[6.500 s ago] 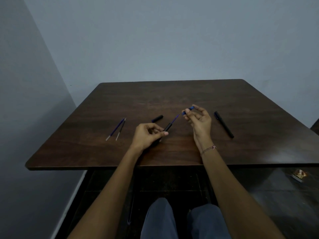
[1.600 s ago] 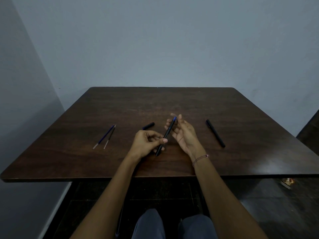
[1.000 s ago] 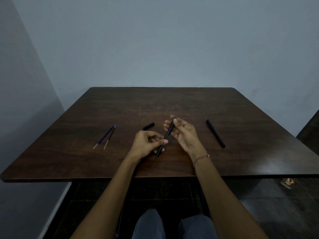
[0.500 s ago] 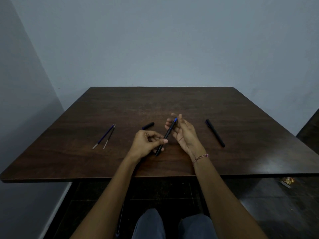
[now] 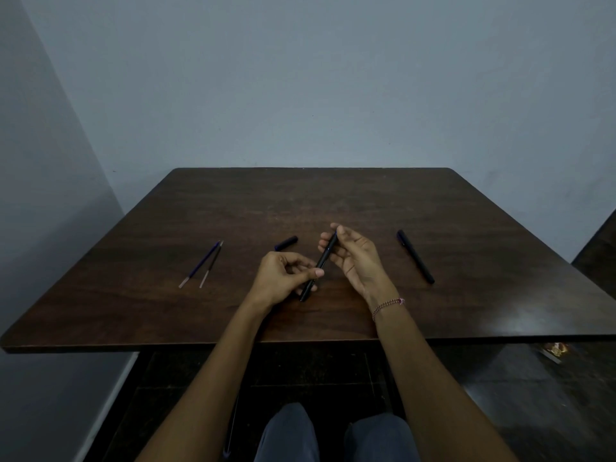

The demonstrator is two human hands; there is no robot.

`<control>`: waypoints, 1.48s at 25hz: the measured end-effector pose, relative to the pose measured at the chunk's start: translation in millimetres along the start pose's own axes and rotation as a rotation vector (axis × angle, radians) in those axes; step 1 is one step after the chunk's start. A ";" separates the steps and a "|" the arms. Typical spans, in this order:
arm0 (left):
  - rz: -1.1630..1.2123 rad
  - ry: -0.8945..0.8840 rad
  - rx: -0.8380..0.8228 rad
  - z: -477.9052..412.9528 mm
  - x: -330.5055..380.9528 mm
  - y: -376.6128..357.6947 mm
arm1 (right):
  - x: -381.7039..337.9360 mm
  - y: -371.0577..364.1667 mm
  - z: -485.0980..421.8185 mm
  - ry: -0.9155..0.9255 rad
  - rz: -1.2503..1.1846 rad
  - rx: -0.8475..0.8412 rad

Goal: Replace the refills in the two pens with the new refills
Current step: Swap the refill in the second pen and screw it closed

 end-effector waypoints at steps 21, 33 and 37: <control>0.031 -0.001 0.004 0.4 1.0 0.5 | -1.5 -2.0 0.4 -0.029 -0.047 -0.125; 0.040 -0.012 -0.005 -1.0 -0.7 0.8 | -0.3 -0.5 -0.8 0.033 -0.024 -0.034; 0.068 -0.016 0.013 -2.1 -1.7 1.2 | -3.0 -0.7 -1.2 0.013 -0.127 -0.127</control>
Point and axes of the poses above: each hand's wrist, its own z-axis away from the middle knuckle, its own y-axis out of the back of the hand, x = y × z, the point moved 1 cm from there along -z, towards the middle knuckle, and after that the axes turned 11 degrees about -x, right-handed, at the moved point
